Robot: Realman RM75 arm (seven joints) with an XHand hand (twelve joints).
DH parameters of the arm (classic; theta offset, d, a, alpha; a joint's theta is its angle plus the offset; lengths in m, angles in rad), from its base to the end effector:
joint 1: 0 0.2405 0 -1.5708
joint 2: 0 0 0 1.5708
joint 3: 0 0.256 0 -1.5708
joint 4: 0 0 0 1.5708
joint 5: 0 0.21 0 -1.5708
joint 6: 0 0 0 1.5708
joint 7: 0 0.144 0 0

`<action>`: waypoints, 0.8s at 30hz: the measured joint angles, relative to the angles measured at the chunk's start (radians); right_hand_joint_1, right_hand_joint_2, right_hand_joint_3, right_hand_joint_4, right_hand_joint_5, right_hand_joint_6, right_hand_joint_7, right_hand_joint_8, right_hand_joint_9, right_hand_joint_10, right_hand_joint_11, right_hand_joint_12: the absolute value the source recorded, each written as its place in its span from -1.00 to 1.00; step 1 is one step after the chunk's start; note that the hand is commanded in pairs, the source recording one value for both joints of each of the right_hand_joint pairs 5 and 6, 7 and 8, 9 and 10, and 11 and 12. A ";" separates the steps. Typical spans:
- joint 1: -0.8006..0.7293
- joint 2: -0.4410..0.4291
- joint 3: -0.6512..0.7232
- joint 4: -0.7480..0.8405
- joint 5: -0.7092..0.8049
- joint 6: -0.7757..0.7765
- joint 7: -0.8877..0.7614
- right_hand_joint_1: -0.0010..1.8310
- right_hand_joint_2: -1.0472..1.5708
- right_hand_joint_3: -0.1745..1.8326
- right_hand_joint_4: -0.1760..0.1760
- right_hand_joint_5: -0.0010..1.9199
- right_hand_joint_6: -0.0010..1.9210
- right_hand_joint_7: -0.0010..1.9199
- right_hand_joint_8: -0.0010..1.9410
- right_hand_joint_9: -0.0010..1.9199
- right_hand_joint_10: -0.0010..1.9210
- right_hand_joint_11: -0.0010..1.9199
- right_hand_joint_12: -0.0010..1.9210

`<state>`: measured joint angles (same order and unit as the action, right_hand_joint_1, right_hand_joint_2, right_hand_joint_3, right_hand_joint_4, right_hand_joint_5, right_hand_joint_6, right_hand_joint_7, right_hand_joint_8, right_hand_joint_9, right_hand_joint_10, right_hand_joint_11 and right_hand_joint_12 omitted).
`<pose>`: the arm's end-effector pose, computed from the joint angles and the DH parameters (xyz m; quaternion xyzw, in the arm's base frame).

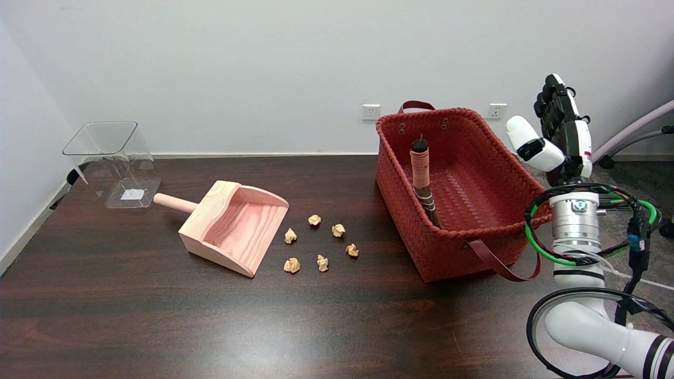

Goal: Pick up the broom by its handle.

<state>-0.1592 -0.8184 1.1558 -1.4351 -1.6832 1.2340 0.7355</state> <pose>-0.2313 -0.2565 0.4434 0.4780 -0.1705 0.6436 0.5729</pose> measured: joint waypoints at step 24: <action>-0.016 -0.002 -0.007 -0.018 -0.072 -0.092 0.001 0.02 -0.38 0.35 0.00 -0.90 -0.90 -0.93 -0.93 -0.90 -0.90 -0.90 -0.90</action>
<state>-0.1755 -0.8203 1.1489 -1.4530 -1.7552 1.1416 0.7370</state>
